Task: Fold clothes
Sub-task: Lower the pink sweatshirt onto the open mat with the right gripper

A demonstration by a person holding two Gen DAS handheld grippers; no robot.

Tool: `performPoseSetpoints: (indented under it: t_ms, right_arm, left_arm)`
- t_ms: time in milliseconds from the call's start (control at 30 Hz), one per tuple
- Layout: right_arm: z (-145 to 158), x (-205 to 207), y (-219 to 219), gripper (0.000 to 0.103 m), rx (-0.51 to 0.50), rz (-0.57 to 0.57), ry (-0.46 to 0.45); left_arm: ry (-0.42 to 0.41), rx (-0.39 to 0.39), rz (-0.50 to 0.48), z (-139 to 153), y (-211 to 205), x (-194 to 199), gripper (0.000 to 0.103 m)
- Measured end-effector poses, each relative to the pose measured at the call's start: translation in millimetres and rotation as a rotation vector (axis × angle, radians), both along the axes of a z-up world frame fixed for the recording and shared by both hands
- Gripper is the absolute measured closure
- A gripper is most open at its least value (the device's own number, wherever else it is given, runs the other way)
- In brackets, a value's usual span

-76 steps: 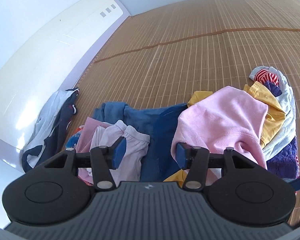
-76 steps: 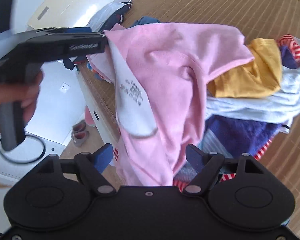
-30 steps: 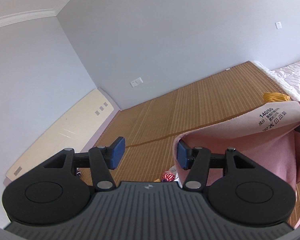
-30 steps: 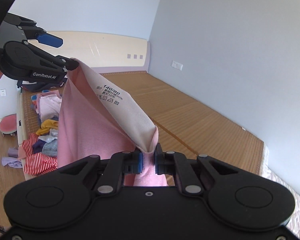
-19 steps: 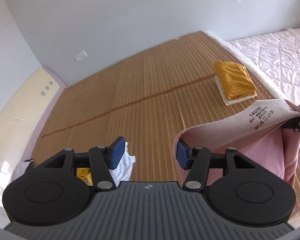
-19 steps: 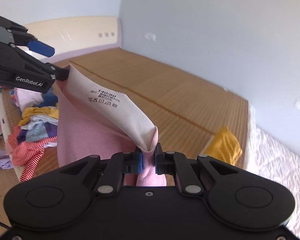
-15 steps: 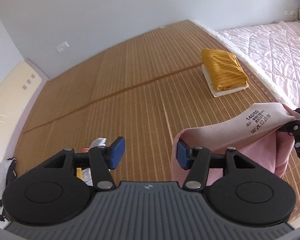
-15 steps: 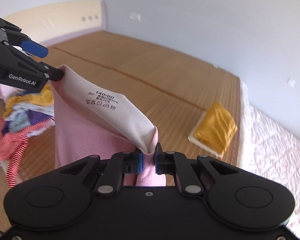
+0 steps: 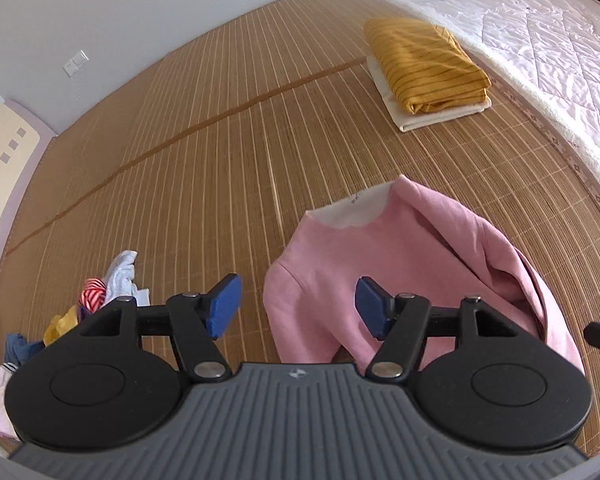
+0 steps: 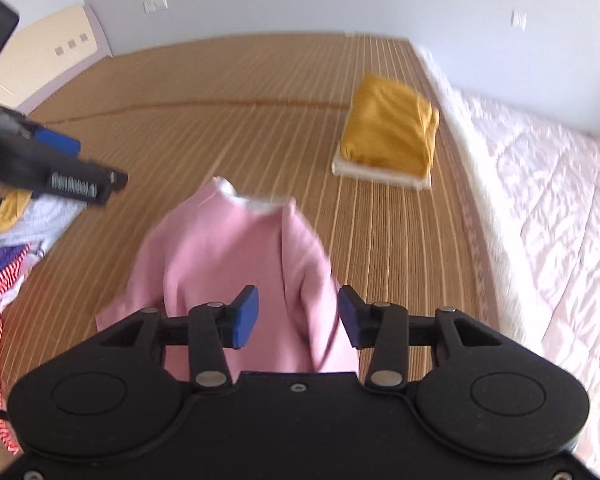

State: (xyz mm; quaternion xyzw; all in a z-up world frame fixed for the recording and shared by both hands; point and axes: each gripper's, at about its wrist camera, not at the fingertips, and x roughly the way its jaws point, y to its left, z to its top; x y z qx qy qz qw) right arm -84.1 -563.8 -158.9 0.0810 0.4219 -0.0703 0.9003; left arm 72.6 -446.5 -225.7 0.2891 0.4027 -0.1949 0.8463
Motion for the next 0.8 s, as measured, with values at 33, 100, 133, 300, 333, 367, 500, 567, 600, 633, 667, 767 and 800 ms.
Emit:
performPoseSetpoints:
  t_ms: [33, 100, 133, 300, 333, 367, 500, 567, 600, 633, 667, 767, 800]
  right_arm:
    - [-12, -4, -5, 0.056, 0.021, -0.004, 0.021]
    - [-35, -12, -15, 0.056, 0.069, -0.011, 0.058]
    - [-47, -17, -18, 0.056, 0.091, -0.010, 0.074]
    - [-98, -30, -47, 0.055, 0.173, -0.020, 0.103]
    - [-107, -31, -54, 0.055, 0.228, -0.019, 0.092]
    - [-116, -30, -60, 0.055, 0.280, -0.011, 0.075]
    - [-142, -22, -66, 0.043, 0.381, 0.058, 0.026]
    - [-151, -17, -62, 0.032, 0.391, 0.102, 0.008]
    - [-157, -14, -58, 0.032, 0.388, 0.123, 0.004]
    - [-163, -10, -55, 0.032, 0.382, 0.143, 0.003]
    - [-166, -8, -50, 0.032, 0.369, 0.166, 0.000]
    - [-181, -5, -40, 0.038, 0.314, 0.217, -0.002]
    - [-186, -5, -39, 0.041, 0.297, 0.229, 0.003]
  left_arm:
    - [0.014, 0.005, 0.011, -9, -2, -5, 0.034]
    - [0.043, 0.013, 0.038, -28, -5, -15, 0.034]
    - [0.057, 0.017, 0.052, -37, -7, -21, 0.034]
    - [0.130, 0.076, 0.060, -83, -22, -55, 0.034]
    - [0.126, 0.088, 0.054, -90, -25, -61, 0.034]
    - [0.126, 0.097, 0.050, -96, -27, -67, 0.034]
    - [0.144, 0.106, 0.074, -122, -32, -82, 0.034]
    - [0.132, 0.120, 0.099, -133, -35, -86, 0.034]
    - [0.121, 0.131, 0.111, -138, -36, -88, 0.034]
    - [0.114, 0.137, 0.121, -141, -38, -89, 0.034]
    - [0.111, 0.141, 0.129, -144, -40, -90, 0.034]
    - [0.115, 0.157, 0.149, -151, -45, -93, 0.034]
    - [0.122, 0.163, 0.152, -153, -46, -93, 0.034]
